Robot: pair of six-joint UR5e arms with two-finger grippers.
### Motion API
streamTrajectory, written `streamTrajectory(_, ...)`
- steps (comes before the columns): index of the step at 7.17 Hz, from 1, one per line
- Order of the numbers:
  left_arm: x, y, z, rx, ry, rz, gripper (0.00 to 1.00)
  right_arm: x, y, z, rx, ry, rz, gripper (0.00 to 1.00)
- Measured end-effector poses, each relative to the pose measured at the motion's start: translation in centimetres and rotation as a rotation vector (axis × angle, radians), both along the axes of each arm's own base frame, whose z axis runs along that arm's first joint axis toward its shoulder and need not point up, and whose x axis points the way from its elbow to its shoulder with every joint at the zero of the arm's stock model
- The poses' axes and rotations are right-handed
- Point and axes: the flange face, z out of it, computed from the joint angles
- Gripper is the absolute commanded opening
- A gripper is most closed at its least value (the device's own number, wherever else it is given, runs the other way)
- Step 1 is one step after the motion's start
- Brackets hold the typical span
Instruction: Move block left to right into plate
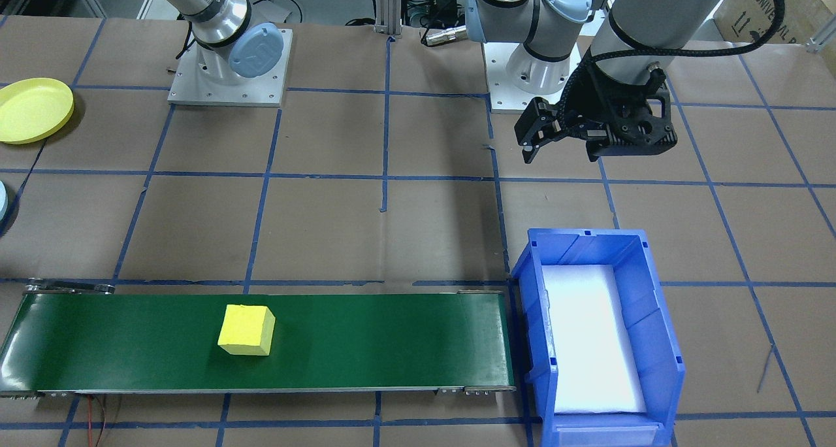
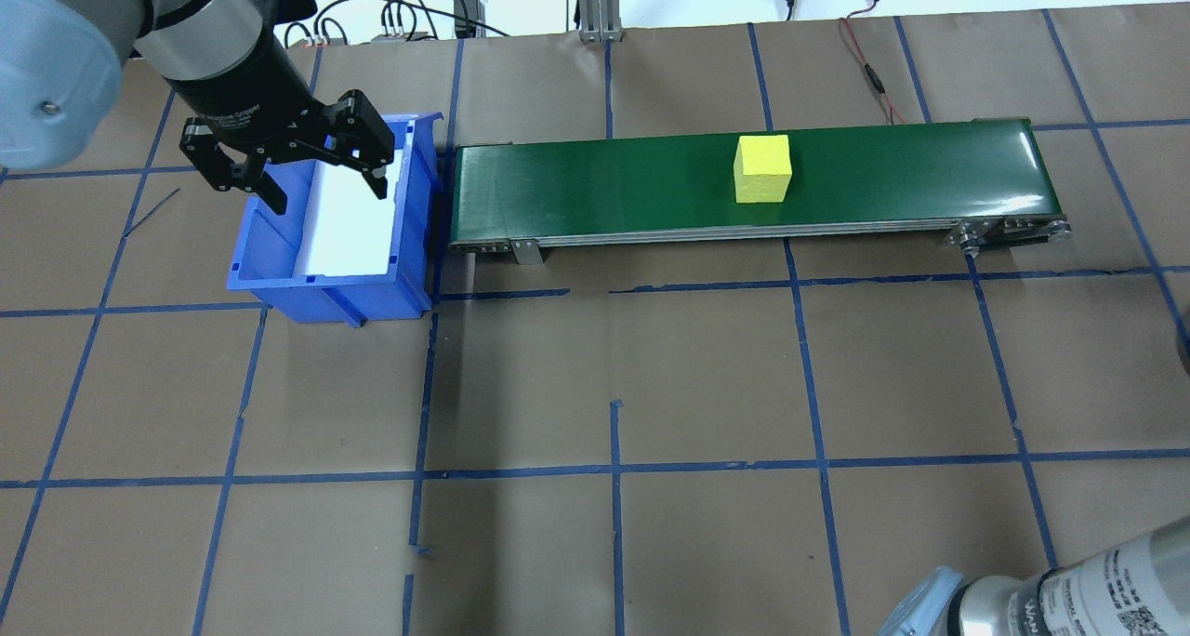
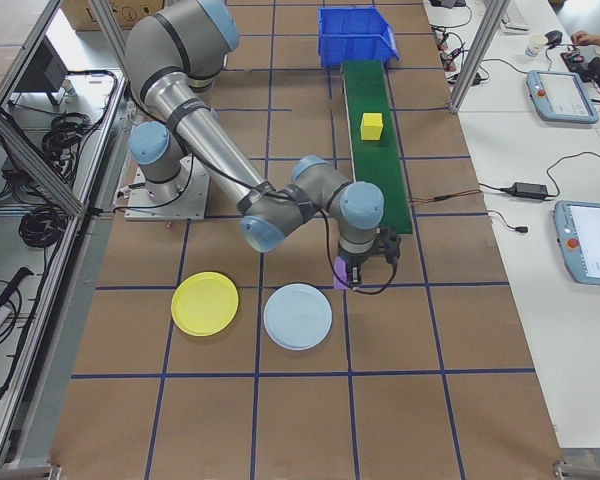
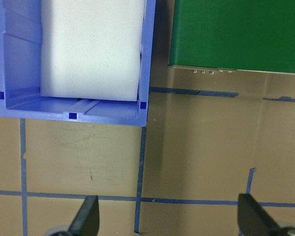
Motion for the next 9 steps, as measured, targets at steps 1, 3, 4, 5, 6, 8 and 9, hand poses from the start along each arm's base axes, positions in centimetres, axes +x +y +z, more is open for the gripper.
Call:
streamTrajectory(1, 0.0, 0.0, 0.0, 0.0, 0.0, 0.0, 1.0, -1.5, 2.8, -1.8, 0.019, -0.031, -0.026, 1.0)
streamTrajectory(3, 0.0, 0.0, 0.0, 0.0, 0.0, -0.001, 1.0, -1.9, 4.8, -3.4, 0.033, -0.064, -0.05, 1.0)
streamTrajectory(4, 0.0, 0.0, 0.0, 0.0, 0.0, -0.001, 1.0, -2.1, 5.0, -3.0, 0.031, -0.06, -0.055, 1.0)
streamTrajectory(5, 0.0, 0.0, -0.1, 0.002, 0.0, 0.0, 1.0, -2.1, 4.9, -2.1, 0.015, -0.051, -0.061, 1.0)
streamTrajectory(6, 0.0, 0.0, -0.1, 0.003, 0.001, 0.001, 1.0, -1.9, 4.5, -0.3, -0.014, -0.033, -0.079, 1.0)
streamTrajectory(8, 0.0, 0.1, -0.1, 0.002, 0.002, 0.001, 1.0, 3.1, -0.5, 4.7, -0.095, -0.001, -0.126, 1.0)
streamTrajectory(9, 0.0, 0.1, -0.1, 0.003, 0.002, 0.001, 1.0, 7.9, -4.3, 6.4, -0.12, -0.002, -0.153, 1.0)
